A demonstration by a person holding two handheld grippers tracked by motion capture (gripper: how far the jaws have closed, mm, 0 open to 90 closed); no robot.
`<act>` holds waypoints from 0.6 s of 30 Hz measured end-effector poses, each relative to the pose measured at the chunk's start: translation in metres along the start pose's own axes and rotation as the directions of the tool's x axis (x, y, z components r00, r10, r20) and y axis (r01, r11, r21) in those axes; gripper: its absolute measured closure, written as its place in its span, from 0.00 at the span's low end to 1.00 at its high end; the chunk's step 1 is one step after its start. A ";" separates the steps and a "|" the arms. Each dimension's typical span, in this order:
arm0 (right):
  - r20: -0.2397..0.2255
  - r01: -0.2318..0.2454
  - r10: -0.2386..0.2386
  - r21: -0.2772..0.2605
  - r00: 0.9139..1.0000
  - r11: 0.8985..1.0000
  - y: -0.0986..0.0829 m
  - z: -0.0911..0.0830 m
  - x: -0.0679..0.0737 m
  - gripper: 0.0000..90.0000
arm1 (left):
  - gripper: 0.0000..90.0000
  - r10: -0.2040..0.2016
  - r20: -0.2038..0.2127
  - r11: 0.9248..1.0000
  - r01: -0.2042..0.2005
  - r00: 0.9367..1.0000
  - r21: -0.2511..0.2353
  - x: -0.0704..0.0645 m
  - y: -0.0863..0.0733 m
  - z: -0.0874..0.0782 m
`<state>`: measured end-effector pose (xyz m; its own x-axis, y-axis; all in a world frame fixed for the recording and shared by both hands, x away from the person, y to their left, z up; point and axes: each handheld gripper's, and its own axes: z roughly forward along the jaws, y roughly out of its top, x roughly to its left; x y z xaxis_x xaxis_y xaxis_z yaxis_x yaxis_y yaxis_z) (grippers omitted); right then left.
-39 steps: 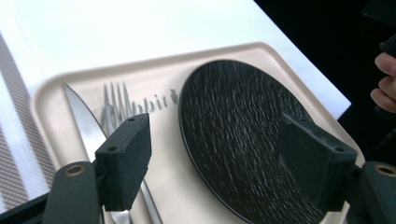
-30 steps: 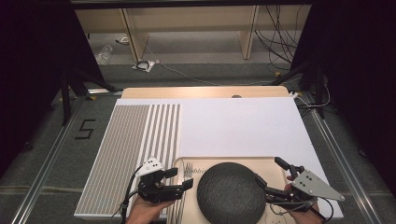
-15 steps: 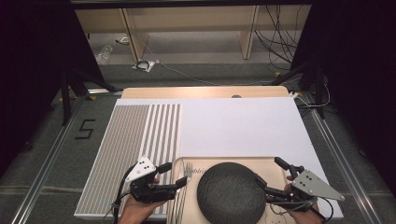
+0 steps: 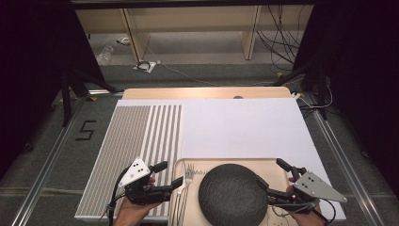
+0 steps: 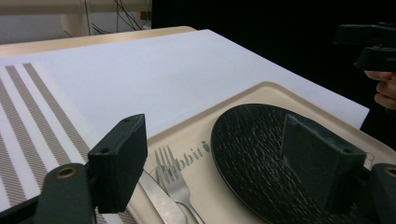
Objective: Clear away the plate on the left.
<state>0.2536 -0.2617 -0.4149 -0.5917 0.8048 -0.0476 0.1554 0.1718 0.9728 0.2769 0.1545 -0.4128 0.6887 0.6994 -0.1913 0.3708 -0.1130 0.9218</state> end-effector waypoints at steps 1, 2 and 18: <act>0.000 0.001 -0.001 -0.001 1.000 1.000 0.000 0.000 0.000 0.21 | 0.25 0.003 -0.003 1.000 -0.003 1.000 -0.004 0.001 0.000 -0.001; 0.000 0.000 0.000 -0.002 1.000 1.000 0.000 0.000 0.000 0.21 | 0.25 0.007 -0.004 1.000 -0.007 1.000 -0.005 0.001 0.000 -0.002; 0.001 -0.001 0.001 -0.001 1.000 1.000 0.000 0.000 0.001 0.21 | 0.22 -0.004 -0.023 0.998 0.003 1.000 -0.068 0.010 -0.004 -0.014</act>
<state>0.2530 -0.2613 -0.4145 -0.5911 0.8053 -0.0465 0.1551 0.1700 0.9732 0.2739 0.1718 -0.4138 0.6723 0.7161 -0.1875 0.3295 -0.0627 0.9421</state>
